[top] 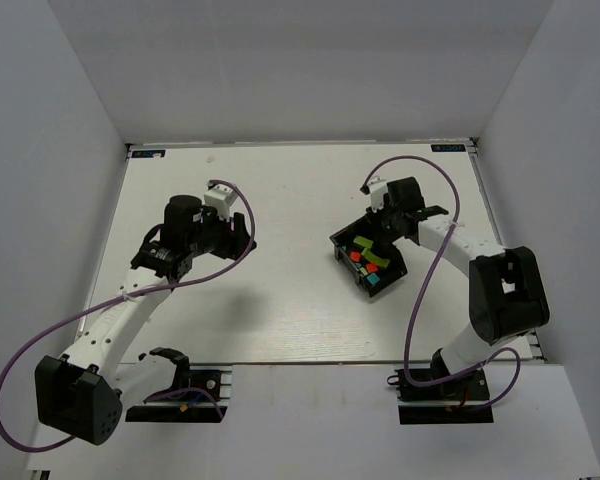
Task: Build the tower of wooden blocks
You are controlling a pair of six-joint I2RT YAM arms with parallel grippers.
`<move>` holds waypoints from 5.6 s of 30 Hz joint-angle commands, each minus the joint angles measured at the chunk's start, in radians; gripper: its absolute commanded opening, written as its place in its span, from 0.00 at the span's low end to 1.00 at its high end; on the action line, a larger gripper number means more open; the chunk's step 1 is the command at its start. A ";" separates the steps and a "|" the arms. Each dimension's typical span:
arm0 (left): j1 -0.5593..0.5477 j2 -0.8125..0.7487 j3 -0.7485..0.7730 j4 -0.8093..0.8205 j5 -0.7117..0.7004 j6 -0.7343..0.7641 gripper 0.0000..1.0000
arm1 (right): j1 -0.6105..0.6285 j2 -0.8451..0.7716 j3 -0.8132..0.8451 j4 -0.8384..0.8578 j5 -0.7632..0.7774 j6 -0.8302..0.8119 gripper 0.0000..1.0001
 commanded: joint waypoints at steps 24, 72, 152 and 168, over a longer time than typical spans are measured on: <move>-0.014 -0.060 -0.009 -0.005 -0.111 0.008 0.66 | 0.388 0.159 -0.193 1.610 1.010 -1.435 0.00; -0.014 -0.006 -0.027 0.054 0.066 0.035 0.63 | 0.007 0.081 0.355 -0.079 0.449 -0.061 0.00; -0.327 0.119 0.163 0.048 -0.527 0.066 0.57 | 0.185 0.139 0.310 -0.128 -0.313 -0.040 0.04; -0.327 0.041 0.129 0.089 -0.566 0.008 0.69 | 0.312 0.244 0.295 -0.082 -0.135 0.247 0.52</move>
